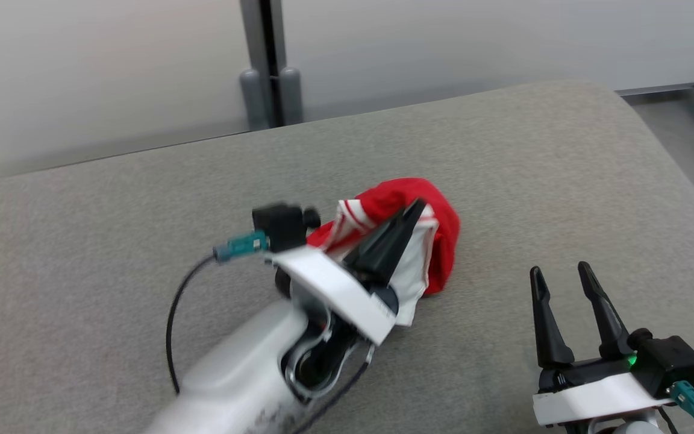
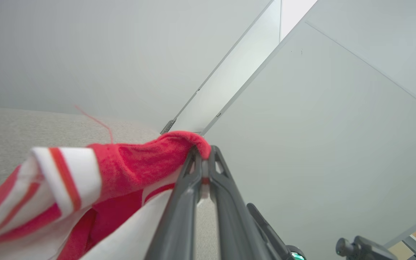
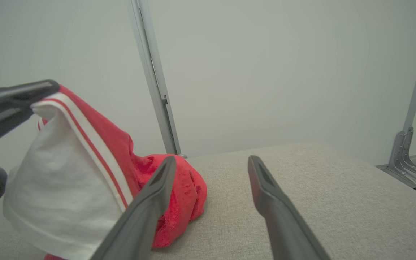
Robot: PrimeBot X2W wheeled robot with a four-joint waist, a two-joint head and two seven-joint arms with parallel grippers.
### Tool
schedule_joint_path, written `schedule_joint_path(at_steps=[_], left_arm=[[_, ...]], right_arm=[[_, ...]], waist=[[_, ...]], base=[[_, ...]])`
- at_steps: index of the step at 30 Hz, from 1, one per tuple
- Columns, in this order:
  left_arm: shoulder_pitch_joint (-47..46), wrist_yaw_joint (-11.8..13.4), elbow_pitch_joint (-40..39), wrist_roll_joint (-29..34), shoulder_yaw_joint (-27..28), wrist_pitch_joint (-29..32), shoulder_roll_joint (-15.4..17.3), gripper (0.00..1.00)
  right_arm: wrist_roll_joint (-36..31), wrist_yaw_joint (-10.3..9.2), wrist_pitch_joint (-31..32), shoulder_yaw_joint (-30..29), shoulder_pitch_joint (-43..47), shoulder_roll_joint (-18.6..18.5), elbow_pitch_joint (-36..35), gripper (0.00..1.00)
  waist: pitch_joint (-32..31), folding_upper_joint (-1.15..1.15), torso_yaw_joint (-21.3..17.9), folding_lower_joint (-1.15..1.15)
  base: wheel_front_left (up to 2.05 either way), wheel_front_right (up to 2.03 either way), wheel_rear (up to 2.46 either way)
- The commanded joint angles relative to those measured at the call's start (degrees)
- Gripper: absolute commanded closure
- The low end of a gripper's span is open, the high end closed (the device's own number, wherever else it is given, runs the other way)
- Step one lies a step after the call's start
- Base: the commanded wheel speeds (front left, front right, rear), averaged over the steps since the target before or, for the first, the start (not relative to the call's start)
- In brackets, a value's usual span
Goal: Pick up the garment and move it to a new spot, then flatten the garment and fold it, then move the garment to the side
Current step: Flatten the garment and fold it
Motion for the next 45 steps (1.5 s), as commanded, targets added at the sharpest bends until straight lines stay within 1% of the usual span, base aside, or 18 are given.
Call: schedule_joint_path(at_steps=[1,4,7,10,14,17,19,22,25,26,30,35,39,40,41,42,44,45], left_arm=[[-2.20,-0.02,-0.65,-0.45,0.65,0.37,0.36,1.00],[-7.72,-0.02,-1.36,-2.48,2.87,2.21,-0.02,1.00],[-14.24,0.74,-1.58,-5.14,5.23,4.20,-0.97,1.00],[-21.36,1.42,-1.76,-6.11,5.44,5.98,-1.22,1.00],[-30.49,2.62,-0.59,-7.45,4.70,5.16,-1.46,1.00],[-35.98,4.27,1.88,-9.37,4.77,2.30,-1.32,1.00],[-38.00,4.74,4.43,-9.94,4.95,0.87,-1.32,1.00],[-36.20,4.94,8.52,-10.50,5.09,0.15,-0.99,1.00],[-30.52,4.49,11.42,-10.79,3.81,0.72,2.04,1.00],[-30.52,4.49,11.42,-10.79,3.81,0.72,2.04,1.00],[-20.60,3.90,13.81,-10.50,2.17,-0.15,7.20,1.00],[-10.86,3.12,17.35,-9.15,1.90,-2.14,13.69,1.00],[-7.03,2.24,20.20,-8.43,3.65,-3.20,16.79,1.00],[-6.52,1.68,20.67,-8.26,4.22,-3.30,17.01,0.95],[-5.99,1.41,21.16,-8.01,4.81,-3.47,17.14,0.54],[-5.70,1.13,21.80,-7.46,5.61,-3.54,17.32,0.00],[-5.72,0.73,22.37,-4.66,9.23,-3.61,17.44,0.00],[-4.80,0.57,22.43,-2.45,11.52,-3.63,16.93,0.00]], right_arm=[[0.63,-0.03,-0.05,0.12,-0.01,-0.14,-0.03,0.00],[2.00,-0.03,-0.05,0.31,0.05,-0.14,0.06,0.00],[3.09,-0.03,-0.05,0.40,0.26,-0.10,0.25,0.00],[2.16,-0.03,-0.05,0.99,0.82,-0.14,0.39,0.00],[1.34,-0.03,-0.05,0.58,1.04,-0.12,0.53,0.00],[1.36,-0.03,-0.05,-0.55,0.98,-0.10,0.52,0.00],[1.15,-0.03,-0.05,-0.85,0.87,-0.08,0.19,0.00],[0.87,-0.03,-0.05,-2.01,1.51,-0.15,-0.34,0.00],[0.77,-0.03,-0.05,-2.64,2.19,-0.10,-0.57,0.00],[0.77,-0.03,-0.05,-2.64,2.19,-0.10,-0.57,0.00],[0.40,-0.03,-0.05,-3.39,3.23,-0.11,-0.37,0.00],[0.16,-0.03,-0.05,-3.80,2.63,-0.15,-0.74,0.00],[-0.32,-0.03,-0.05,-3.92,1.72,-0.14,-1.01,0.00],[-0.51,-0.03,-0.05,-3.79,1.49,-0.13,-1.04,0.00],[-0.66,-0.03,-0.05,-3.62,1.27,-0.13,-1.09,0.00],[-0.68,-0.03,-0.05,-3.50,1.10,-0.15,-1.11,0.00],[-0.78,-0.03,-0.05,-3.27,0.78,-0.13,-1.19,0.00],[-0.78,-0.03,-0.05,-3.26,0.65,-0.14,-1.23,0.00]], waist=[[-1.15,0.00,-2.36,0.00],[-1.82,0.00,-5.33,0.00],[-2.27,0.00,-7.70,0.00],[-3.16,0.00,-9.21,0.00],[-4.25,0.00,-9.78,0.00],[-4.55,0.00,-8.93,0.00],[-4.63,0.00,-7.91,0.00],[-4.62,0.00,-5.89,0.00],[-4.21,0.00,-3.74,0.00],[-4.21,0.00,-3.74,0.00],[-3.34,0.00,-1.04,0.00],[-1.19,0.00,0.55,0.00],[0.64,0.00,1.39,0.00],[1.01,0.00,1.58,0.00],[1.33,0.00,1.76,0.00],[1.66,0.00,1.92,0.00],[2.23,0.00,2.18,0.00],[2.47,0.00,2.28,0.00]], base=[[0.00,0.00,0.00],[0.00,0.00,0.00],[0.00,0.00,0.00],[0.00,0.00,0.00],[0.00,0.00,0.00],[0.00,0.00,0.00],[0.00,0.00,0.00],[0.00,0.00,0.00],[0.00,0.00,0.00],[0.00,0.00,0.00],[0.00,0.00,0.00],[0.00,0.00,0.00],[0.00,0.00,0.00],[0.00,0.00,0.00],[0.00,0.00,0.00],[0.00,0.00,0.00],[0.00,0.00,0.00],[0.00,0.00,0.00]])
